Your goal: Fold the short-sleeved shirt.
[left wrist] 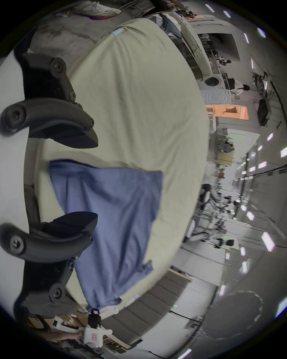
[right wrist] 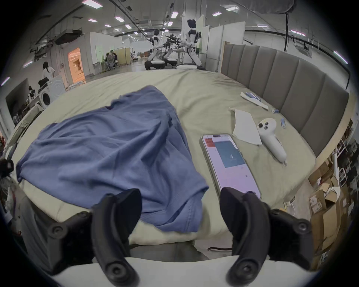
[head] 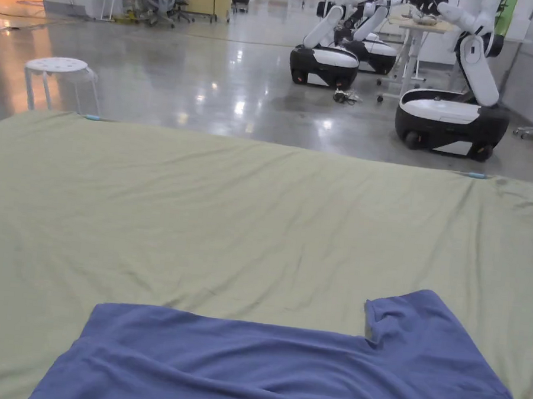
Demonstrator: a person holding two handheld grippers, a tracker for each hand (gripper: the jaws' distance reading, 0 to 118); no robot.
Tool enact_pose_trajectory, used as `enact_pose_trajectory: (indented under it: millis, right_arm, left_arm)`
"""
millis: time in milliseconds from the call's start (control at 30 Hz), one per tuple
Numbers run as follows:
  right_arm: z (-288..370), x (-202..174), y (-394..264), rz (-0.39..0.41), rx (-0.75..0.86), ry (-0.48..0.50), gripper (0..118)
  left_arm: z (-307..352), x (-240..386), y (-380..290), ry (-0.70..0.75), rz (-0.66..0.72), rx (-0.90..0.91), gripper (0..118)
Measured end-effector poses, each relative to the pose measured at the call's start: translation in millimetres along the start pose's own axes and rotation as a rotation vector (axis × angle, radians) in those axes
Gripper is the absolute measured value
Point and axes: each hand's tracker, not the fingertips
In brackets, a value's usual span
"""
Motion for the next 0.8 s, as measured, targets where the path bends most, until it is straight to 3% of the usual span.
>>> enact_pose_trajectory:
  millis: [267, 433, 533, 567, 633, 700, 767, 800]
  right_arm:
    - [67, -8, 28, -0.073, 0.282, 0.235, 92]
    - [99, -40, 43, -0.015, 0.397, 0.233, 92]
    - [111, -55, 42, 0.030, 0.434, 0.240, 91]
    - [113, -57, 41, 0.042, 0.449, 0.252, 84]
    - [114, -63, 35, 0.048, 0.474, 0.261, 56]
    - [105, -61, 26, 0.048, 0.488, 0.269, 9]
    - [102, -62, 22, 0.045, 0.483, 0.281, 0]
    - [101, -63, 22, 0.048, 0.474, 0.285, 0]
  left_arm:
    - [72, 70, 14, -0.047, -0.155, 0.389, 68]
    - [83, 120, 6, 0.018, -0.285, 0.469, 66]
    - [84, 139, 4, 0.007, -0.293, 0.471, 66]
    - [84, 144, 6, 0.006, -0.293, 0.464, 65]
    - [82, 145, 5, -0.001, -0.284, 0.449, 54]
    - [83, 148, 6, -0.019, -0.251, 0.446, 15]
    - [86, 144, 5, -0.025, -0.221, 0.452, 0]
    - [86, 143, 4, -0.019, -0.214, 0.462, 0]
